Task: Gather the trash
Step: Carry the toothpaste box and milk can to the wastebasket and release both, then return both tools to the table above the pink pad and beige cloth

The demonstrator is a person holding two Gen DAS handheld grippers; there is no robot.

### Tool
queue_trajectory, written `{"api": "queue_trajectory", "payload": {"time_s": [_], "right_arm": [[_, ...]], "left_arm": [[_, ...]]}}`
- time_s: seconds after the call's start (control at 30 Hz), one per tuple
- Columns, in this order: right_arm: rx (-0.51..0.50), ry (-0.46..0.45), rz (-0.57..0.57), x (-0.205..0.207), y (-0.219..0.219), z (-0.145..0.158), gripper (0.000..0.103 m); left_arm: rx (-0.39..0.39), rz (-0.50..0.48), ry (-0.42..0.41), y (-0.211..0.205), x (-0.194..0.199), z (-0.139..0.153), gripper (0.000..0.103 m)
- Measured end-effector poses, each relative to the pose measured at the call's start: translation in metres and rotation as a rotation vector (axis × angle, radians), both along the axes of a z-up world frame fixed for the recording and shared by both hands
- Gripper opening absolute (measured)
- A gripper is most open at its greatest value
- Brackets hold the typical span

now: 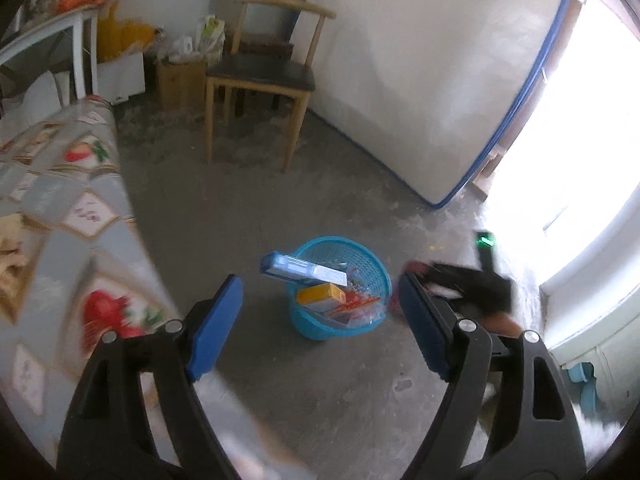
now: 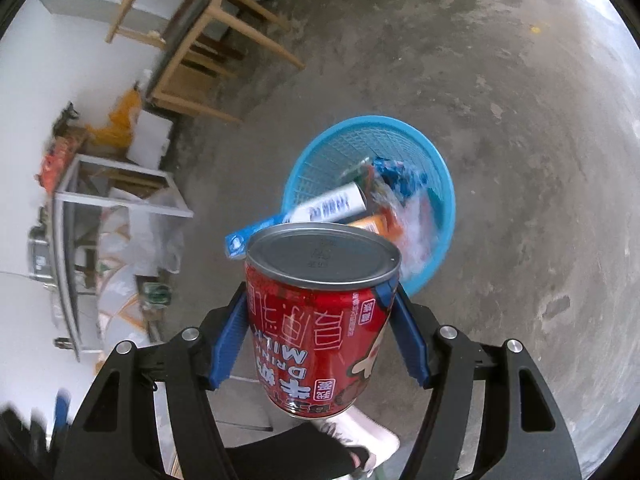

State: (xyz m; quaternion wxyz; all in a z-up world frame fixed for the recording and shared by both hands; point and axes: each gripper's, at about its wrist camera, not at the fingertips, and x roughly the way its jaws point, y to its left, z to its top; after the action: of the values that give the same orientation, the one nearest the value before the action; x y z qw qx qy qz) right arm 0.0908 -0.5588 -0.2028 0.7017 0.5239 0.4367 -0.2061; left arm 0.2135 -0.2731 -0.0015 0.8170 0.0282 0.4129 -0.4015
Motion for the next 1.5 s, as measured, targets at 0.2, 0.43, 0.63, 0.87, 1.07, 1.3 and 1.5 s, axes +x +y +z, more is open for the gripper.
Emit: {"api": "queue_trajectory", "payload": {"time_s": [0.2, 0.43, 0.63, 0.87, 1.07, 1.3, 1.5], "right_arm": [[-0.104, 0.148, 0.022, 0.038, -0.012, -0.018, 0.072], [-0.115, 0.124, -0.001, 0.025, -0.002, -0.010, 0.072], [-0.124, 0.080, 0.015, 0.012, 0.014, 0.014, 0.072], [-0.161, -0.012, 0.074, 0.015, 0.047, 0.069, 0.072], [-0.235, -0.142, 0.249, 0.043, 0.107, 0.143, 0.072], [-0.287, -0.278, 0.552, 0.110, 0.215, 0.215, 0.078], [-0.294, -0.373, 0.860, 0.172, 0.349, 0.243, 0.079]], "left_arm": [[-0.061, 0.093, -0.013, 0.082, -0.023, 0.018, 0.077], [-0.094, 0.219, -0.076, 0.170, -0.040, 0.031, 0.078], [-0.119, 0.303, -0.089, 0.219, -0.041, 0.032, 0.078], [-0.152, 0.382, -0.108, 0.263, -0.045, 0.031, 0.078], [-0.173, 0.479, -0.102, 0.306, -0.051, 0.027, 0.078], [-0.199, 0.607, -0.082, 0.360, -0.065, 0.006, 0.081], [-0.216, 0.694, -0.017, 0.397, -0.064, -0.018, 0.081]]}}
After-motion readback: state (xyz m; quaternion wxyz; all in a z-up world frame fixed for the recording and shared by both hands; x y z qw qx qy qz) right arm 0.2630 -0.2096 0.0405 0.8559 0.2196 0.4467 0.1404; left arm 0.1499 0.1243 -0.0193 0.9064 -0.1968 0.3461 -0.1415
